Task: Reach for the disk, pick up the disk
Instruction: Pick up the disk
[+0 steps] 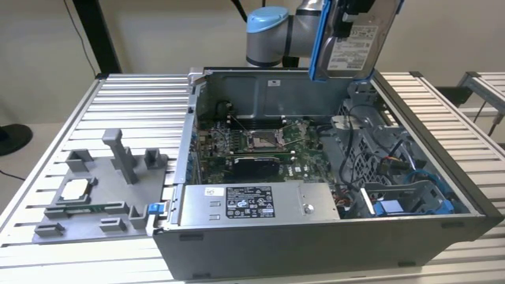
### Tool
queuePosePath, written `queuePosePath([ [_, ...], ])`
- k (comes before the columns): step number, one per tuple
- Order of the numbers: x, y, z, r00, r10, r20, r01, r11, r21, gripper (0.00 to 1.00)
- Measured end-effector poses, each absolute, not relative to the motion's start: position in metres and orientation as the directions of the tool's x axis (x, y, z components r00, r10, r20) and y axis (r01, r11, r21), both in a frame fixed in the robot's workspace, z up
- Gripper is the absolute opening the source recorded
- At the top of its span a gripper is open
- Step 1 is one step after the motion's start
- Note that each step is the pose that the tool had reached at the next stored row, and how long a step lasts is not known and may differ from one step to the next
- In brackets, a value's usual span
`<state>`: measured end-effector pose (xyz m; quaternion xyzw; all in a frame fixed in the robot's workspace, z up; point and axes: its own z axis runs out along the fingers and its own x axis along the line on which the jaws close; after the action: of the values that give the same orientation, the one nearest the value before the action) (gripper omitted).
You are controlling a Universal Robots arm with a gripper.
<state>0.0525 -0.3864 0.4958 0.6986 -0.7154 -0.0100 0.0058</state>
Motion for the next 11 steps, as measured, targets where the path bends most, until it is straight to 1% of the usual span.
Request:
queuePosePath([
  [11, 0.053, -0.403, 0.496, -0.024, -1.000, -0.006, -0.999, 0.024, 0.022, 0.00],
])
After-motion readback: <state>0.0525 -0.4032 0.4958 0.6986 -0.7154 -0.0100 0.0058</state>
